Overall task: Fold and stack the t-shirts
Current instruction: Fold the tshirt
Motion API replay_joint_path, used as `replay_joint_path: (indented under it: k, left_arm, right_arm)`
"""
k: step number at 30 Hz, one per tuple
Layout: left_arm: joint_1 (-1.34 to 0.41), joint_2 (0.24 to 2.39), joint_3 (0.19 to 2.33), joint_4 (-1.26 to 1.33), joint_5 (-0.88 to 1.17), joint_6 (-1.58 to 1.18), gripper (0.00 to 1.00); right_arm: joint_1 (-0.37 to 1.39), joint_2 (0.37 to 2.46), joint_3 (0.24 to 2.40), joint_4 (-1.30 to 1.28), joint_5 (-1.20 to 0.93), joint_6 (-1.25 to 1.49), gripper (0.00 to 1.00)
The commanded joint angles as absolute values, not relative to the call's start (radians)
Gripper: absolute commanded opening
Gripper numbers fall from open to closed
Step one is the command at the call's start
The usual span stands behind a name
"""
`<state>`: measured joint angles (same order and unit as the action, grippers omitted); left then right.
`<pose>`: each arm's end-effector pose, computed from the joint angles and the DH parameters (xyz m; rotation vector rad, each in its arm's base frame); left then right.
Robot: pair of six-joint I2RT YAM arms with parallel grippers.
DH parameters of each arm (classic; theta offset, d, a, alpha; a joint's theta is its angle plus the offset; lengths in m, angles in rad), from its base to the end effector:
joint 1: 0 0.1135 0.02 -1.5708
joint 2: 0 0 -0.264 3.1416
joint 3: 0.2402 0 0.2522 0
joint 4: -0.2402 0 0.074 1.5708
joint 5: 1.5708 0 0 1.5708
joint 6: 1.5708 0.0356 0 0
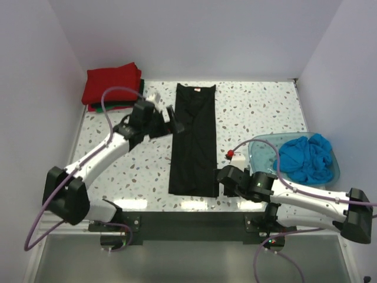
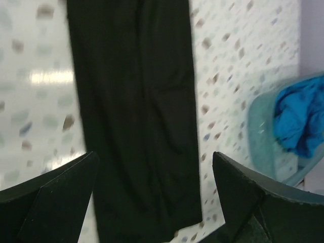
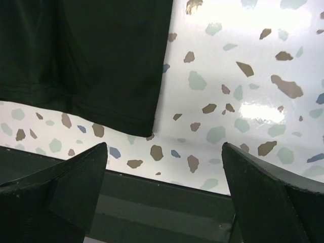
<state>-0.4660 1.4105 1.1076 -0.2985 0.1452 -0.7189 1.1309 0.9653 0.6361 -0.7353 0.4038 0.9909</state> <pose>0.2832 -0.1482 0.2965 -0.2014 2.2790 -0.8102 0.0862 0.1503 0.2148 -0.0433 2.5345 0.3187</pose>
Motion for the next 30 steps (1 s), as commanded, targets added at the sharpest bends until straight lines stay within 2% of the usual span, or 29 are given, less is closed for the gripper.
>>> replay_joint_path:
  k: [1, 3, 9, 13, 17, 22, 23, 24, 28, 29, 30]
  left_arm:
    - [-0.523, 1.284, 0.856, -0.308, 0.115, -0.781, 1.00]
    - [-0.567, 1.167, 0.702, -0.337, 0.077, -0.830, 1.00]
    - [-0.627, 0.964, 0.412, -0.298, 0.146, -0.988, 1.00]
    - [-0.658, 0.959, 0.347, -0.226, 0.179, -1.017, 0.89]
    - [-0.706, 1.040, 0.367, -0.209, 0.155, -1.025, 0.79]
    - [-0.787, 1.198, 0.419, -0.250, 0.080, -1.052, 0.61]
    - [-0.791, 1.216, 0.423, -0.256, 0.062, -1.057, 0.53]
    - [-0.798, 1.242, 0.428, -0.264, 0.052, -1.063, 0.49]
    - [-0.822, 1.270, 0.434, -0.267, 0.025, -1.069, 0.33]
    - [-0.825, 1.273, 0.433, -0.267, 0.022, -1.071, 0.22]
    - [-0.830, 1.278, 0.431, -0.267, 0.018, -1.074, 0.15]
  right_arm:
    - [1.124, 0.950, 0.589, -0.623, 0.350, 1.041, 0.99]
    - [1.123, 0.959, 0.575, -0.585, 0.339, 1.048, 0.98]
    - [1.117, 1.017, 0.529, -0.439, 0.282, 1.051, 0.82]
    - [1.114, 1.119, 0.532, -0.387, 0.262, 1.049, 0.74]
    - [1.109, 1.170, 0.545, -0.397, 0.258, 1.055, 0.72]
    - [1.108, 1.172, 0.505, -0.384, 0.270, 1.091, 0.63]
    - [1.109, 1.170, 0.496, -0.371, 0.276, 1.098, 0.61]
    - [1.108, 1.170, 0.491, -0.364, 0.275, 1.103, 0.55]
    - [1.108, 1.181, 0.473, -0.338, 0.270, 1.103, 0.43]
    - [1.108, 1.186, 0.471, -0.325, 0.262, 1.103, 0.42]
    - [1.108, 1.189, 0.468, -0.319, 0.250, 1.103, 0.33]
